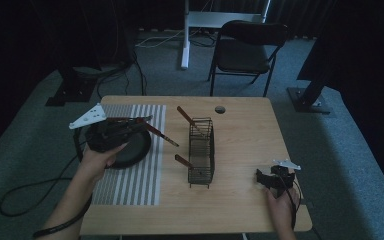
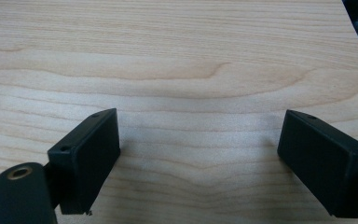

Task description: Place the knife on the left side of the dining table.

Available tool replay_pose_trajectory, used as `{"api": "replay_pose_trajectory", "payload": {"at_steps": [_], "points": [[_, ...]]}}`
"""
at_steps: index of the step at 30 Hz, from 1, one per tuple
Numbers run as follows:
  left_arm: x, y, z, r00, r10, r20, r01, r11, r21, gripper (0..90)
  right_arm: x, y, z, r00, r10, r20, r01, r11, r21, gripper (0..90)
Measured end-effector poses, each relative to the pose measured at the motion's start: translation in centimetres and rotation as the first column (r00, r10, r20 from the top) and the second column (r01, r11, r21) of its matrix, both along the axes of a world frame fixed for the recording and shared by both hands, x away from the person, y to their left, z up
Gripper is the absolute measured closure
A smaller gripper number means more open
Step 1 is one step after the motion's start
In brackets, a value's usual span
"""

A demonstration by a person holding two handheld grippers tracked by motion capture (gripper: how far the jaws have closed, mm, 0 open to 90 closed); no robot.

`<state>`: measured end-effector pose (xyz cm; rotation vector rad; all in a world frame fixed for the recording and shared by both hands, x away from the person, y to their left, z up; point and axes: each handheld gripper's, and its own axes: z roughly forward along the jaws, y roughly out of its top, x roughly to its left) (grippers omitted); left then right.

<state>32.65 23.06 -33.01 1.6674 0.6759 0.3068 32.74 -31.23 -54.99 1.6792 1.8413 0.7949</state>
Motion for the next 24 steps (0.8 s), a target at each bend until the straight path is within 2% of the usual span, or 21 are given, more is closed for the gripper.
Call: {"api": "replay_pose_trajectory", "payload": {"at_steps": [7,11,16,20,23,24], "points": [[-0.9,2.1,-1.4,0.9992,0.036,-0.017,-0.036,0.9993,0.009,75.7,0.0,0.0,0.0,1.0000,-0.001,-0.001,0.001,1.000,0.000,11.9],[-1.6,3.5,-2.8,0.9974,0.062,-0.038,-0.061,0.9981,0.011,75.7,0.0,0.0,0.0,1.0000,-0.001,-0.001,0.001,1.000,0.001,11.9],[-2.3,4.8,-4.6,0.9936,0.089,-0.069,-0.089,0.9960,0.005,75.7,0.0,0.0,0.0,1.0000,0.000,-0.001,0.000,1.000,0.000,11.8],[-2.9,5.5,-6.0,0.9900,0.111,-0.087,-0.109,0.9935,0.032,75.7,0.0,0.0,0.0,1.0000,0.000,-0.001,0.000,1.000,0.000,11.9],[-3.1,6.0,-6.8,0.9872,0.122,-0.103,-0.120,0.9925,0.027,75.6,0.0,0.0,0.0,1.0000,0.000,-0.001,0.000,1.000,0.000,11.8],[-3.3,6.5,-7.4,0.9842,0.134,-0.116,-0.132,0.9910,0.023,75.6,0.0,0.0,0.0,1.0000,0.000,-0.001,0.000,1.000,0.000,11.9]]}}
